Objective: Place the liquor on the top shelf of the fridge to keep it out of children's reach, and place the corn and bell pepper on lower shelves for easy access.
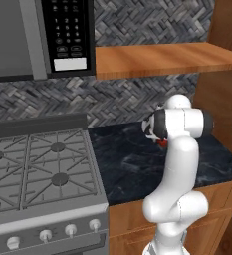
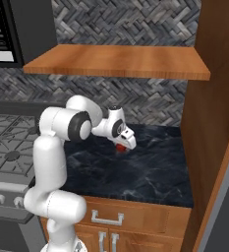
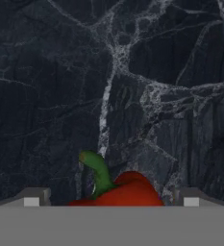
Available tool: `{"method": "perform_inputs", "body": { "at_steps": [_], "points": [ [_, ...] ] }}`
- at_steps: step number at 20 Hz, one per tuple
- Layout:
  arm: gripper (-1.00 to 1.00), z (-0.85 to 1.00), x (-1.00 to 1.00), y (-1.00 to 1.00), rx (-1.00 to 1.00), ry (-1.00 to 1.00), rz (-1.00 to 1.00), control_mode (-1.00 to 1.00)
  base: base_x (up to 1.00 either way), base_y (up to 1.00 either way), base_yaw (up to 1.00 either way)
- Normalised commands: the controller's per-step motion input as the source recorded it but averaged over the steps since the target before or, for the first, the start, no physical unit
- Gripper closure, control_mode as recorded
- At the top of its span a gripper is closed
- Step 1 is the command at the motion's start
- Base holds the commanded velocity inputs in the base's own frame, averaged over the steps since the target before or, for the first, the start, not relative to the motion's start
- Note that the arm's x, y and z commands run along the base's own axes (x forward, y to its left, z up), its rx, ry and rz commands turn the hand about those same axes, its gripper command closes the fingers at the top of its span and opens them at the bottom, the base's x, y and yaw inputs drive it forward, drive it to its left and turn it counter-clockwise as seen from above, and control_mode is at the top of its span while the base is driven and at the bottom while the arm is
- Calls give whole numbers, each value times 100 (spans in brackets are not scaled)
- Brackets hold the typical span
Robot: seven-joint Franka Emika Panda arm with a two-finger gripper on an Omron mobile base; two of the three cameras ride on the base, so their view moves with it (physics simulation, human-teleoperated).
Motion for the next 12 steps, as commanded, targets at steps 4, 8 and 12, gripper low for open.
{"method": "perform_inputs", "body": {
  "at_steps": [4, 8, 12],
  "points": [
    [100, -22, 0, -2, 0, 3, 0, -100, 0, 0, 0],
    [100, -17, -22, 0, 0, 1, 0, -100, 0, 0, 0],
    [100, -6, -62, 0, 0, -4, 2, -100, 0, 0, 0]
  ]
}}
